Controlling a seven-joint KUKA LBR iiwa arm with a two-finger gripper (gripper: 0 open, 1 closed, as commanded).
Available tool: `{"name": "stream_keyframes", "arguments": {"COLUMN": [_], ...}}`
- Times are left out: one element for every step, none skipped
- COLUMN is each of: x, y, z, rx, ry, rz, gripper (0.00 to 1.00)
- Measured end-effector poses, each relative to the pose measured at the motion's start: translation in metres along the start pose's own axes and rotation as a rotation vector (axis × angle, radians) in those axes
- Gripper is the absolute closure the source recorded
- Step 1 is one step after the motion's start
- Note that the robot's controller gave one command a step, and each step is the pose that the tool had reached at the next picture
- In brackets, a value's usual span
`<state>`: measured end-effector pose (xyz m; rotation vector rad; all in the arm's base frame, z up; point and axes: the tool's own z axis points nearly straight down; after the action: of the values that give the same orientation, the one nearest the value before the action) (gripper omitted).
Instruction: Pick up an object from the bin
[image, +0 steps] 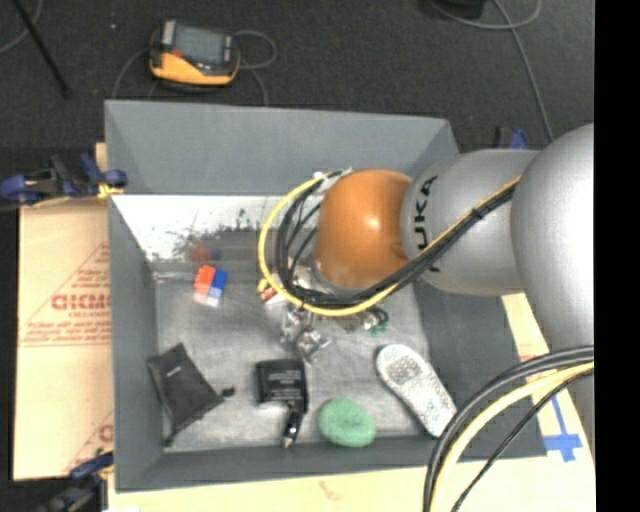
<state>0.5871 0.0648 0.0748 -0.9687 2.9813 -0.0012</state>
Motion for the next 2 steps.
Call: {"name": "stream_keyframes", "arguments": {"x": [0.0003, 0.0002], "y": [0.0004, 0.0004], "z": [0.0016, 0.0016], "rx": [-0.001, -0.001], "ry": [-0.001, -0.002], "rz": [0.001, 0.002], "gripper": [0.0, 0.0]}}
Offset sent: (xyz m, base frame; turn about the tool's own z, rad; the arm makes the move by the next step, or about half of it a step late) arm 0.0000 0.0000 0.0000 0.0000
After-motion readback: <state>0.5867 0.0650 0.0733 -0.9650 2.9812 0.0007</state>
